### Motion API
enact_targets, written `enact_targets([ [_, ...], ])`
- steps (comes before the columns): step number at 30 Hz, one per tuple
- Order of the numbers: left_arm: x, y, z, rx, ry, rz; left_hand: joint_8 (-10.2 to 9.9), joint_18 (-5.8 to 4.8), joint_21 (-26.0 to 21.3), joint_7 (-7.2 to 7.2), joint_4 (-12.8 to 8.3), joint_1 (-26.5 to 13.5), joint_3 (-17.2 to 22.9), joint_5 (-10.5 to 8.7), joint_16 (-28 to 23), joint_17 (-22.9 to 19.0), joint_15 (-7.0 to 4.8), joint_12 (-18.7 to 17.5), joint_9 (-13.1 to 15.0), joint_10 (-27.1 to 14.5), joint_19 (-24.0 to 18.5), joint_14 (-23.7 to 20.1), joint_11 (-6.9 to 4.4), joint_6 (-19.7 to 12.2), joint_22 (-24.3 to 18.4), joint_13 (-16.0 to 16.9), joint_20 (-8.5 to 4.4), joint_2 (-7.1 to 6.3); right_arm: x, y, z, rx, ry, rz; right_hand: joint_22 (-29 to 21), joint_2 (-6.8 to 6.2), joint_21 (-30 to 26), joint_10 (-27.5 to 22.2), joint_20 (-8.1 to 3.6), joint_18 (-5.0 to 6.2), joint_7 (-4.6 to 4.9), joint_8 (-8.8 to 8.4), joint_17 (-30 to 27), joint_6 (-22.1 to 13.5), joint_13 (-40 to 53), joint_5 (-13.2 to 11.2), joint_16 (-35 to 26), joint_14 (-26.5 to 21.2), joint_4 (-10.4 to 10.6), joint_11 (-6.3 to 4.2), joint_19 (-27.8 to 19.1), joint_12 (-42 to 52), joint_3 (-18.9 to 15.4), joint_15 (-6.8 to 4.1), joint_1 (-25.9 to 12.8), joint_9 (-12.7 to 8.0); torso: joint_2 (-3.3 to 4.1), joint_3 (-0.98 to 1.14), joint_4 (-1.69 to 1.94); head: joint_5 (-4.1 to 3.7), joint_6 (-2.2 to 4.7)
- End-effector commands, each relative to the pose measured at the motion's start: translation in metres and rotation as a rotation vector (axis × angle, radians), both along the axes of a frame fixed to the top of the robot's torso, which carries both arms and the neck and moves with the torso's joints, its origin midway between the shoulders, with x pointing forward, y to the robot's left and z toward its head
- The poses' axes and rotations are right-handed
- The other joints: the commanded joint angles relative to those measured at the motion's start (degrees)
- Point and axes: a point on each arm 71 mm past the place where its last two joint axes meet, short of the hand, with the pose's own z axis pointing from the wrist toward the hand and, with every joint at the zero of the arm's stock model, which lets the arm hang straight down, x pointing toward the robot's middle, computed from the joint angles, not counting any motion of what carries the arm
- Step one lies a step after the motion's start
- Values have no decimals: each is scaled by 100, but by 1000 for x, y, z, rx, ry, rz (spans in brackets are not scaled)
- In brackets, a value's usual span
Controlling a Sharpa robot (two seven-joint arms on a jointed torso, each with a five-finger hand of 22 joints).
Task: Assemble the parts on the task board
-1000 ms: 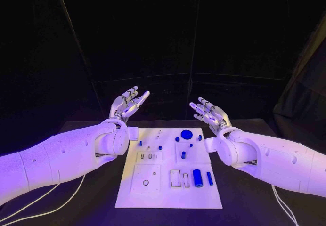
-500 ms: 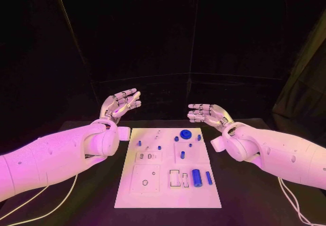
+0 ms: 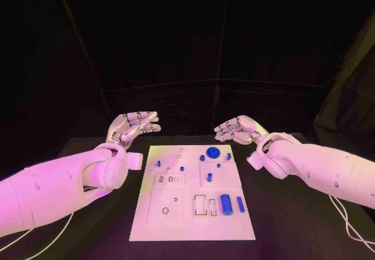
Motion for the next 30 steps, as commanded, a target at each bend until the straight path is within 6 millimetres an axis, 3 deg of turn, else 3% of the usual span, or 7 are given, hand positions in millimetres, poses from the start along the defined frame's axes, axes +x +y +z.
enact_targets([
  [1,-9,-8,5,5,-31,-71,-50,78,62,-1,-60,35,-17,-29,-23,56,-15,-57,-12,80,116,94,-8,63,18,-10,-25,22,4,5,5,-271,-74,35,363,-26,809,604,-397,56,-124,-109,154,492,13,-13,175,1101,-310,-196,878,-189,109,-331,14,11,220,-31,82,-62,63],
  [7,-20,-17,9,-14,-23,-121,-86,76,110,-5,-115,58,-27,-28,-42,103,-31,-109,-15,95,206,143,-13,74,32,-14,-46,33,8,14,9,-499,-128,59,763,-158,1526,832,-619,63,-206,-171,445,635,17,36,543,1930,-309,-329,1278,-270,112,-548,32,13,392,-43,160,-126,123],
  [11,-26,-24,10,-27,-16,-151,-100,74,122,-4,-130,62,-30,-28,-57,113,-30,-128,-17,90,227,141,-12,71,35,-17,-49,37,9,22,11,-618,-164,73,1060,-225,2015,892,-714,53,-249,-245,772,696,12,37,965,2150,-313,-378,1339,-318,112,-614,-47,6,509,-60,212,-175,164],
  [17,-31,-31,11,-39,-9,-179,-114,71,132,-3,-145,65,-32,-28,-78,121,-28,-150,-18,81,246,129,-9,70,37,-19,-52,45,12,33,16,-712,-210,89,1396,-265,2550,792,-719,56,-260,-277,1261,679,15,28,1672,2140,-309,-390,1269,-314,145,-637,-133,3,672,-69,269,-213,217],
  [22,-34,-34,11,-44,-3,-192,-125,69,138,0,-156,64,-36,-28,-95,127,-25,-168,-18,73,256,119,-5,67,38,-21,-52,48,11,42,19,-749,-224,113,1680,-272,2997,701,-708,64,-270,-275,1678,638,18,33,2285,2111,-305,-382,1177,-307,204,-631,-166,3,749,-73,299,-238,222],
  [30,-35,-36,11,-47,3,-203,-149,66,146,11,-174,59,-47,-28,-123,139,-18,-204,-20,49,270,104,5,57,38,-26,-52,51,11,52,22,-779,-241,130,2070,-275,3606,612,-673,65,-266,-275,2191,590,16,44,3085,2031,-300,-370,1033,-311,316,-619,-212,4,824,-69,303,-245,251],
])
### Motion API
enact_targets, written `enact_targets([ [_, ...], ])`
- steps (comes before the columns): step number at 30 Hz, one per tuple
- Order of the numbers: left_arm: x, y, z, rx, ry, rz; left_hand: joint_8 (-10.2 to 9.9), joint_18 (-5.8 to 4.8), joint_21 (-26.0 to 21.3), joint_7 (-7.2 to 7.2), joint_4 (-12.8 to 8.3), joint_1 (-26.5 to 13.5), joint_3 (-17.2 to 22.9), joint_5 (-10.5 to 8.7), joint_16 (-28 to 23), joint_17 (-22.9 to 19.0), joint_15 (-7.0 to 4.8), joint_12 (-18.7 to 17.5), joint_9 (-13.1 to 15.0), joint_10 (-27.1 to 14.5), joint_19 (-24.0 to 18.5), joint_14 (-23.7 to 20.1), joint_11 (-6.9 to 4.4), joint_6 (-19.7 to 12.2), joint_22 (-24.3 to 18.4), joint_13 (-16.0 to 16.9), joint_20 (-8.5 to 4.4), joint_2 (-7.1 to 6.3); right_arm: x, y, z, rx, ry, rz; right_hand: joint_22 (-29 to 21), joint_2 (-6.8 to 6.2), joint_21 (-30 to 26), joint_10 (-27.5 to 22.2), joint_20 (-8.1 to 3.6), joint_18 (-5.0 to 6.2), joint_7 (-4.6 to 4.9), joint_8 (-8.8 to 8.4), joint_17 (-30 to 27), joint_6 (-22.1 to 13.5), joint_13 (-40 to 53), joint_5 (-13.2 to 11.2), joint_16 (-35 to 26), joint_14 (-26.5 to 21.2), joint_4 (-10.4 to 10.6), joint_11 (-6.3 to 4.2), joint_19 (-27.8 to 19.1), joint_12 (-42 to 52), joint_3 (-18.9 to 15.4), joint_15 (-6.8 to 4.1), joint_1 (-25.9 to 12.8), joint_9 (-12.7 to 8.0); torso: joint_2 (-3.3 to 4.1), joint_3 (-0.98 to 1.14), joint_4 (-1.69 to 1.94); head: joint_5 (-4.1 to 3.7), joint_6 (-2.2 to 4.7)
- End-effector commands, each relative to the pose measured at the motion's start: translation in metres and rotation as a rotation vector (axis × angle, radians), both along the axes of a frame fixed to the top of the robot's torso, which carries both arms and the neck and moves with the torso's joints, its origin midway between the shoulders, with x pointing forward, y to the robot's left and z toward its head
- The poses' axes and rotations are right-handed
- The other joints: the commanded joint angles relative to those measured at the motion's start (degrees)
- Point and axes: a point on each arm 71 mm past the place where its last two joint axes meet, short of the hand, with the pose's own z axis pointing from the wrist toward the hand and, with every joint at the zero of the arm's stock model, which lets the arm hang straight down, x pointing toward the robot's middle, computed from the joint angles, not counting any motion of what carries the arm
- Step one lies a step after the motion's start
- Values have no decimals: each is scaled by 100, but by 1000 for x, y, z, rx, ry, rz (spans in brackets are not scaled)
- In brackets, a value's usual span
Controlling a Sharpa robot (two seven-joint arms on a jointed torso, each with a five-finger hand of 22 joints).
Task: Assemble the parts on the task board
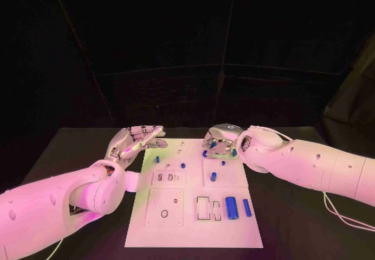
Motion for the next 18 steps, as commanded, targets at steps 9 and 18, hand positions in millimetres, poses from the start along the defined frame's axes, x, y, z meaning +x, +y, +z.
enact_targets([
  [9,0,-2,1,-3,3,-29,-48,67,22,14,-55,31,2,-28,-44,16,8,-52,-10,-15,43,-11,25,14,7,-11,12,30,0,5,0,-75,-2,4,1390,56,1132,-4,40,-110,-2,-22,1367,-31,7,24,1443,182,-3,5,325,-12,218,21,-112,1,63,6,12,-17,6],
  [18,0,-2,0,-3,8,-32,-56,66,24,19,-63,34,2,-28,-51,21,11,-63,-10,-24,46,-12,30,9,6,-12,13,34,1,7,-3,-102,26,6,1997,73,1610,32,55,-190,-5,-21,1958,4,5,-6,2071,159,-6,4,469,-14,473,30,-108,2,81,20,9,-14,-9],
])
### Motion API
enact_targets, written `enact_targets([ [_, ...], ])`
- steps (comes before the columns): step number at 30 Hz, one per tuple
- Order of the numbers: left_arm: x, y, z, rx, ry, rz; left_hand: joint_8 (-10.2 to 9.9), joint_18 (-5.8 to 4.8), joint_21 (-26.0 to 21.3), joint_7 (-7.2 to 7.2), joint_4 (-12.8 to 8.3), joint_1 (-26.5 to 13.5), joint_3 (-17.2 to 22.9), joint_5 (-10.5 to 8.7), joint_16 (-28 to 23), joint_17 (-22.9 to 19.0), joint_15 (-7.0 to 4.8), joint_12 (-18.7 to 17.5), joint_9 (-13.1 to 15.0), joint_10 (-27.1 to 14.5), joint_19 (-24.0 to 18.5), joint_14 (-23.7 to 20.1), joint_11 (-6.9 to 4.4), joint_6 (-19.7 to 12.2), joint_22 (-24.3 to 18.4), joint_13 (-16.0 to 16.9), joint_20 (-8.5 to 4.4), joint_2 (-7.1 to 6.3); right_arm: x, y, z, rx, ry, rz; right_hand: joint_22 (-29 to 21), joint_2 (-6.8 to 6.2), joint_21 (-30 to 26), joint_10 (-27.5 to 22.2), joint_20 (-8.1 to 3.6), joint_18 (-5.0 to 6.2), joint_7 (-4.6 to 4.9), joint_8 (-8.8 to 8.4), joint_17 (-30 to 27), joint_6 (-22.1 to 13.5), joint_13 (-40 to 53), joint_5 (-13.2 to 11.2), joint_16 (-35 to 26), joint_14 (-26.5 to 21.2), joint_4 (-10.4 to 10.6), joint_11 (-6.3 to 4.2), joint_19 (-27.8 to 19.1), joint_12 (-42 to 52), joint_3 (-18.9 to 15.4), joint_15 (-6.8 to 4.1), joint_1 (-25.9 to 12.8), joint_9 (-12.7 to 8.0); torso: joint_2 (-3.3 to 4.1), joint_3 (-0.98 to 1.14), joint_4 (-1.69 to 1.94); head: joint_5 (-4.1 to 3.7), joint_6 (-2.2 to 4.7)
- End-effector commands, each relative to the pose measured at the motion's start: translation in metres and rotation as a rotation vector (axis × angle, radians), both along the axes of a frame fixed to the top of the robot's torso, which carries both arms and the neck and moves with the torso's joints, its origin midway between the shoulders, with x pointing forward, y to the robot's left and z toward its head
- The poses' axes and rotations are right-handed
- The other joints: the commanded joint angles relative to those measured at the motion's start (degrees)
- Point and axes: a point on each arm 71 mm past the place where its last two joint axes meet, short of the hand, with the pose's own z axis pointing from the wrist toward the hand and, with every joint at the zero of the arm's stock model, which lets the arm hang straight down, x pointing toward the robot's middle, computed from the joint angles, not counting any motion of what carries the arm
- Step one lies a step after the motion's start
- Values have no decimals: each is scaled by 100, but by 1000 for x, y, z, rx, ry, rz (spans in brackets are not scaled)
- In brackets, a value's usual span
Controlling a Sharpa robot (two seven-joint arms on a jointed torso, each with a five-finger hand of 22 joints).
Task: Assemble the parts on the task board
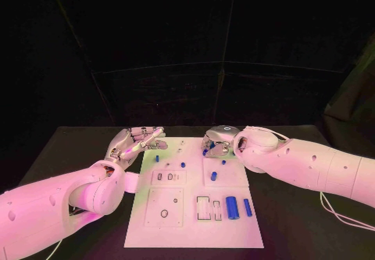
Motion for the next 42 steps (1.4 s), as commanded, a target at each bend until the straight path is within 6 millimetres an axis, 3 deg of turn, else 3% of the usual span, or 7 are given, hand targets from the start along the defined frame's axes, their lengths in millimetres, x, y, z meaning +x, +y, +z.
enact_targets([
  [1,0,-2,1,-4,-4,-20,-42,67,25,22,-39,38,3,-27,-35,9,12,-47,-6,-32,48,-13,33,6,6,-10,13,39,1,1,-1,-38,19,1,95,34,80,34,4,-98,-6,-21,90,6,6,-8,108,156,5,5,27,-15,69,29,-27,2,12,11,-2,-2,-15],
  [8,0,-1,1,-3,-2,-21,-45,67,26,24,-43,40,4,-27,-38,11,13,-51,-6,-35,49,-13,34,4,6,-10,13,42,2,3,-3,-49,26,1,321,76,269,90,6,-125,-20,-12,293,68,8,-46,350,127,3,-5,52,-10,320,22,-17,7,24,13,-2,2,-23],
  [17,0,-1,1,-3,1,-23,-55,66,27,28,-54,46,8,-27,-48,18,16,-66,-6,-46,51,-15,38,-1,5,-10,15,52,4,4,0,-30,-17,-5,556,147,466,245,-7,-153,-33,6,437,199,15,-317,551,96,4,-32,82,3,777,3,42,16,31,15,-5,3,-38],
  [23,0,0,1,-3,2,-23,-62,66,28,30,-63,52,12,-27,-53,23,17,-75,-6,-53,52,-15,41,-4,4,-11,15,60,0,7,10,53,-100,6,663,51,563,344,-12,-166,-27,7,472,286,18,-345,633,76,23,-43,92,-3,1013,-3,-16,19,30,19,-8,21,-29],
  [30,0,0,1,-3,3,-24,-62,65,28,30,-64,53,12,-27,-54,24,18,-77,-6,-54,52,-15,41,-4,4,-11,15,61,1,13,24,154,-168,-9,690,-35,599,349,-6,-167,-20,-7,475,300,15,-400,668,60,43,-38,76,-14,1142,4,-84,16,36,8,6,19,3],
  [39,-1,0,1,-5,5,-29,-65,65,29,31,-69,57,15,-26,-57,26,18,-81,-6,-57,52,-14,42,-5,4,-11,16,66,12,26,25,180,-190,-34,712,-96,624,328,2,-169,-12,-20,473,288,12,-433,692,48,69,-30,65,-20,1244,13,-144,11,61,2,45,20,22],
  [42,-1,-1,1,-6,5,-31,-65,65,29,31,-69,57,15,-26,-57,26,18,-81,-6,-57,52,-14,42,-5,4,-11,16,66,16,32,24,183,-192,-38,713,-112,628,320,4,-169,-10,-23,474,283,11,-435,699,46,78,-26,60,-21,1267,15,-162,10,65,7,41,28,38],
])
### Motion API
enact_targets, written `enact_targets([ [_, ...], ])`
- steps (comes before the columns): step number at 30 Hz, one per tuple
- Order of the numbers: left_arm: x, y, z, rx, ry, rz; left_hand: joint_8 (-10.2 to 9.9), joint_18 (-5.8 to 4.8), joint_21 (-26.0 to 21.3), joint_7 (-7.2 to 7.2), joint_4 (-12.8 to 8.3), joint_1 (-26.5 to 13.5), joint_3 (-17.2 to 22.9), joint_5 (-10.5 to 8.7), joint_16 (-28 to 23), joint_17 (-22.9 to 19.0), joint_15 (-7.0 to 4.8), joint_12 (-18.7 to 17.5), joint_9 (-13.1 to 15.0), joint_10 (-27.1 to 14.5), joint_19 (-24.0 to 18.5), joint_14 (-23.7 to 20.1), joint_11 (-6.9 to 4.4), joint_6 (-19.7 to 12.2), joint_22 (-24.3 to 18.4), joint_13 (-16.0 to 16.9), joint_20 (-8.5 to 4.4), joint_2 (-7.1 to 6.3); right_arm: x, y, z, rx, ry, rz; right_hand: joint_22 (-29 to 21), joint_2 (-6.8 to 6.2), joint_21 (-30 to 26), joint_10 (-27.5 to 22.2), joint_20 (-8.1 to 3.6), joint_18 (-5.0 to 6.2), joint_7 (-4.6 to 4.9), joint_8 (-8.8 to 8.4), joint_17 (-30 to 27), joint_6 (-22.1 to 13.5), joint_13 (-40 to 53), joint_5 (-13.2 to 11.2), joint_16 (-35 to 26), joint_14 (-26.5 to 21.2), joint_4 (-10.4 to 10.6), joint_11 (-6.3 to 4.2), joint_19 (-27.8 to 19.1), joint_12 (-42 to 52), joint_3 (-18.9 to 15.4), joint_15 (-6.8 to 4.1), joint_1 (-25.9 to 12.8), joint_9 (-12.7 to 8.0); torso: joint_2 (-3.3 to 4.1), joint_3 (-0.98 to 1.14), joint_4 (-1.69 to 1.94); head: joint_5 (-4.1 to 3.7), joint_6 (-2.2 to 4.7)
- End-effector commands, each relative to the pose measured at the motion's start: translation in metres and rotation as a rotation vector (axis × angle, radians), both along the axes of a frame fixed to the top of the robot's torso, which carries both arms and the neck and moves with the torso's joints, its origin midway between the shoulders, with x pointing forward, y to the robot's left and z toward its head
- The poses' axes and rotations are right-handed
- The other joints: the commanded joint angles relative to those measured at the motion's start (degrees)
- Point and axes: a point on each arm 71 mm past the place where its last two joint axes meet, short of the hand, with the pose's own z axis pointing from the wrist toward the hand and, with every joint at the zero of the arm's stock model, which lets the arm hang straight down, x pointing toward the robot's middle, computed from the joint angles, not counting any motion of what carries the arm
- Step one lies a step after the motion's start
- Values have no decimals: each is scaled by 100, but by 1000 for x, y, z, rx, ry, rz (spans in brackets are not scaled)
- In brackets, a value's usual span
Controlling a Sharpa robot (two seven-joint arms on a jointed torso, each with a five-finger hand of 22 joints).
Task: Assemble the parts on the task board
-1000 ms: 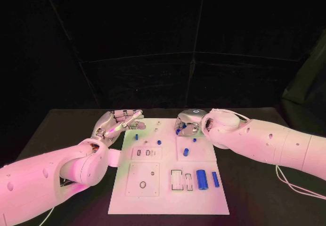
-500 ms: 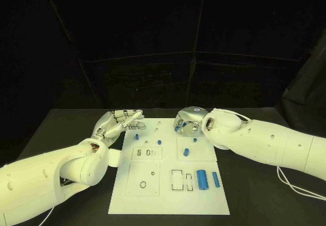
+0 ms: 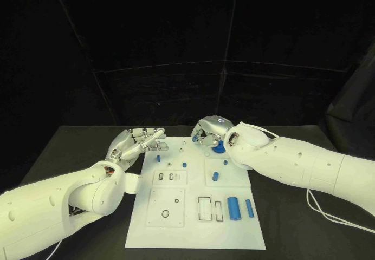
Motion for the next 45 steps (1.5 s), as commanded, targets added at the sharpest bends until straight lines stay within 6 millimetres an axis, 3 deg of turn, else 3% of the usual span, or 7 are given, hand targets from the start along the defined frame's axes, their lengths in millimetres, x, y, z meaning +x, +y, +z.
enact_targets([
  [1,-1,-2,2,-6,-7,-18,-22,68,29,31,-22,30,0,-26,-36,9,18,-20,-8,-36,32,-13,21,-4,5,-8,-4,39,4,4,4,35,-31,-16,8,-39,36,-13,26,-83,-8,-26,-1,9,-8,-29,39,44,13,28,-5,9,66,18,-33,0,20,-2,19,-1,11],
  [9,0,-2,2,-6,-6,-21,-25,68,29,30,-31,36,3,-26,-40,12,19,-25,-7,-37,32,-14,21,-4,4,-7,-4,44,11,17,1,14,1,-16,13,-73,47,-54,34,-83,-2,-31,1,-18,-10,-26,57,38,35,37,-16,7,140,26,-66,-3,47,-18,50,-19,8],
  [38,0,-3,1,-8,-1,-28,-29,68,30,25,-41,42,7,-26,-47,17,19,-32,-6,-38,32,-15,20,-1,3,-6,-3,50,19,37,-7,-60,46,-41,-38,-148,34,-108,48,-71,2,-31,-99,-57,-10,-43,21,3,95,49,-77,7,252,39,-144,-4,68,-19,41,1,4],
  [45,0,-3,1,-7,1,-31,-30,68,30,25,-42,42,7,-26,-49,18,19,-33,-6,-39,32,-15,20,-1,3,-6,-3,51,21,37,-7,-64,34,-54,-317,-291,-101,-248,70,-17,25,-45,-416,-185,-15,-79,-172,-92,167,79,-291,0,353,66,-227,-14,78,-21,37,2,20],
])
